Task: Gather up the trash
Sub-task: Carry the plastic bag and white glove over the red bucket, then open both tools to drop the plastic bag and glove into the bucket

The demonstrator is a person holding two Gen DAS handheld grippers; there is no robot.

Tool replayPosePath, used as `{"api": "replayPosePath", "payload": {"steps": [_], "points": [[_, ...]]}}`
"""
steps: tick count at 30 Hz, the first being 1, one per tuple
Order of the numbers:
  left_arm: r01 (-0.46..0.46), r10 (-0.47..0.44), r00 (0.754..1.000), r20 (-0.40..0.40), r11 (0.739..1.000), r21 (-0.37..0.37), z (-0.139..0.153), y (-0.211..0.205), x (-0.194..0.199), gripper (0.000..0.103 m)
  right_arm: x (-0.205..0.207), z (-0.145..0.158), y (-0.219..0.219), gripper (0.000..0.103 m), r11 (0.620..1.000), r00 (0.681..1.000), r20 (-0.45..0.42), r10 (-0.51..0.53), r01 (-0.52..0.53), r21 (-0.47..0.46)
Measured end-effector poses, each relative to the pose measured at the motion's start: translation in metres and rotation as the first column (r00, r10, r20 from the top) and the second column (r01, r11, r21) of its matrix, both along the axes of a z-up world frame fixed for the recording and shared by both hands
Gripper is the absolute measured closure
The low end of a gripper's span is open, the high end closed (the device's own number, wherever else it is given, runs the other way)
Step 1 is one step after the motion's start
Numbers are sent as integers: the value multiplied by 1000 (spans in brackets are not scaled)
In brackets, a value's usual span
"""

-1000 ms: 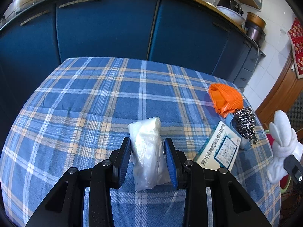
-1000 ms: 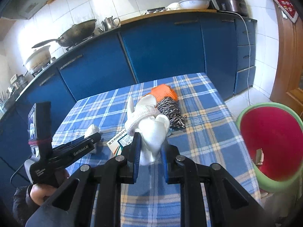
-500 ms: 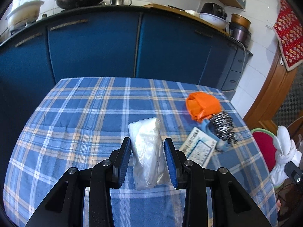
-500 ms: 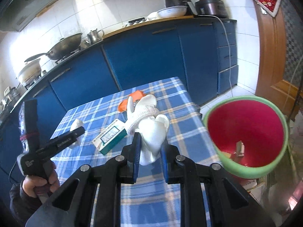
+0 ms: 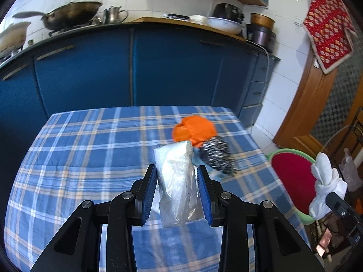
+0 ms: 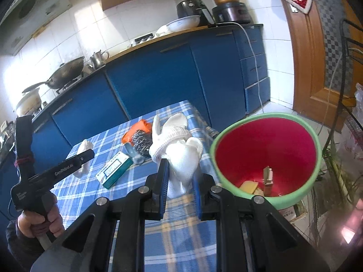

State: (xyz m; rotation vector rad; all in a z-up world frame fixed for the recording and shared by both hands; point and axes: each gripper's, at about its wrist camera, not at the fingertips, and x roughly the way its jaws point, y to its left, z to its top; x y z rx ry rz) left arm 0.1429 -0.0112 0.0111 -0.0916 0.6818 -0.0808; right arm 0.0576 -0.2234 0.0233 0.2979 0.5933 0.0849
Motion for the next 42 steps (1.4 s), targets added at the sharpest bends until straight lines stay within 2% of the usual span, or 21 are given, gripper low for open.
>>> {"api": "replayPosePath", "payload": {"steps": [11,19,33,42], "points": [[91,-91,996,-1,995,41,7,-58,-1,66,-7,-4,-45,81,996,996,17,-85,85,23],[176,-175,984,-22,980,87,5,-111,4,66,-9,-15,-81,81,989,991,13,-134,132,70],[362,-354,930,-95,929,81,-23,-203,21,66,2,-45,-130,80,962,963,-58,-265,268,47],[434,-420,897,-135,895,98,-45,-242,35,66,17,-76,-150,76,956,954,-113,-276,285,68]]}}
